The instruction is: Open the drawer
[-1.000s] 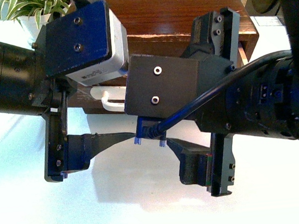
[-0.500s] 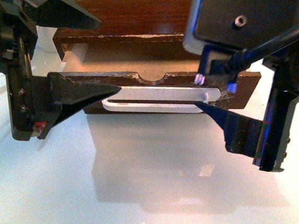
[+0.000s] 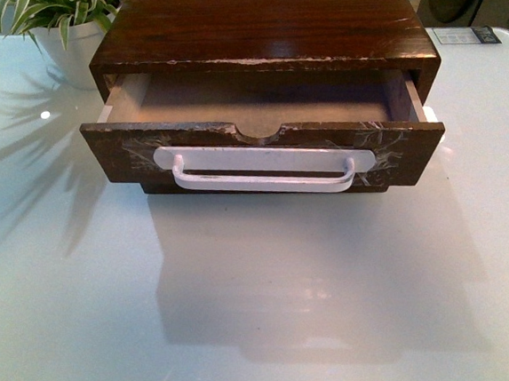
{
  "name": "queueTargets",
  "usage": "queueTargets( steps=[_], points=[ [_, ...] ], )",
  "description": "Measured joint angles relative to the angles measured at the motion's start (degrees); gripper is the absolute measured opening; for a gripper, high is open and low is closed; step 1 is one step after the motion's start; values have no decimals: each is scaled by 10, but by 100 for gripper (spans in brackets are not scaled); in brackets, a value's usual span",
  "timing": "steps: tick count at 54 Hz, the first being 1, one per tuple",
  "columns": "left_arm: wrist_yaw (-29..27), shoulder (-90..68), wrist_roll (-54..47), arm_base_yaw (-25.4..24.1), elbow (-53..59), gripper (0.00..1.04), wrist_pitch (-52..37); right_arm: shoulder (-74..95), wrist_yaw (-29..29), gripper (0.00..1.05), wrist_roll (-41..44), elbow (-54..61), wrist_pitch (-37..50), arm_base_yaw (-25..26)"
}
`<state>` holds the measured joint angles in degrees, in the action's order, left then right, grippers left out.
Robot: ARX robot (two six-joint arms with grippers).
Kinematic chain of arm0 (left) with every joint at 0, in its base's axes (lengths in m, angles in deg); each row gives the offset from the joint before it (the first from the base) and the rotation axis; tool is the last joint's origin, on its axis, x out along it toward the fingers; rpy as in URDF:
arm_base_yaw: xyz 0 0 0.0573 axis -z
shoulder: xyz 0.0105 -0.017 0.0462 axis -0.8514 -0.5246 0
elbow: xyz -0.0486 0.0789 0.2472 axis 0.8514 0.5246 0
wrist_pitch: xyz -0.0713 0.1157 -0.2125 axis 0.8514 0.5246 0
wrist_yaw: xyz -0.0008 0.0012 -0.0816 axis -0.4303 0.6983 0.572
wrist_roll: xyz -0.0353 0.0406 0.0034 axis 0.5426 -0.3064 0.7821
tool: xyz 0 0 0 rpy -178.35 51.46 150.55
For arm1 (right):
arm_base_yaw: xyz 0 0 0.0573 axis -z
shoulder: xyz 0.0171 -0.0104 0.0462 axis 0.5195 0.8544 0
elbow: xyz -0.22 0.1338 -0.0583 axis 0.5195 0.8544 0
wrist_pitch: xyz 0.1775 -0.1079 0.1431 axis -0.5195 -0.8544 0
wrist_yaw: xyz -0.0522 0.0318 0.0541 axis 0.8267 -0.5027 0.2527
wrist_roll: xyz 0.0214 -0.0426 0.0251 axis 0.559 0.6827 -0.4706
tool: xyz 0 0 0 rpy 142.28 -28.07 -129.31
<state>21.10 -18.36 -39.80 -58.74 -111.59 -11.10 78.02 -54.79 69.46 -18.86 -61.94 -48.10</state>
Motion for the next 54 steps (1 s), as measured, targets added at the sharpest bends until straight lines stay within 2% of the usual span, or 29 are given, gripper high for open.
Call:
queueTargets(
  steps=[15, 20, 25, 28, 30, 33, 37, 39, 43, 46, 49, 54],
  points=[
    [-13, 119, 193, -86, 26, 96, -5, -121, 78, 95, -125, 28, -26, 7],
    [-9, 153, 239, -113, 40, 96, 2, -138, 81, 80, -222, 76, 83, 17],
    [-18, 190, 267, -137, 61, 95, 3, -165, 64, 64, -285, 116, 110, 37],
    [-176, 234, 230, -131, 121, 81, -78, -194, 47, 49, -313, 145, 110, 56],
    [-234, 269, 214, -128, 159, 72, -95, -207, 38, 40, -319, 156, 109, 65],
    [-271, 317, 200, -117, 213, 58, -103, -230, 26, 26, -326, 174, 103, 78],
    [-284, 346, 193, -102, 250, 44, -110, -252, 16, 14, -328, 187, 96, 89],
    [-292, 359, 191, -93, 270, 35, -112, -268, 7, 3, -330, 196, 89, 97],
    [-310, 392, 189, -76, 307, 15, -113, -297, -5, 2, -331, 212, 74, 109],
    [-318, 414, 188, -68, 325, 3, -113, -322, -55, 2, -332, 222, 59, 147],
    [-327, 436, 187, -58, 343, 2, -110, -344, -56, 2, -332, 229, 45, 164],
    [-343, 469, 187, -42, 365, 2, -99, -373, -60, 2, -332, 238, 26, 165]
  ],
)
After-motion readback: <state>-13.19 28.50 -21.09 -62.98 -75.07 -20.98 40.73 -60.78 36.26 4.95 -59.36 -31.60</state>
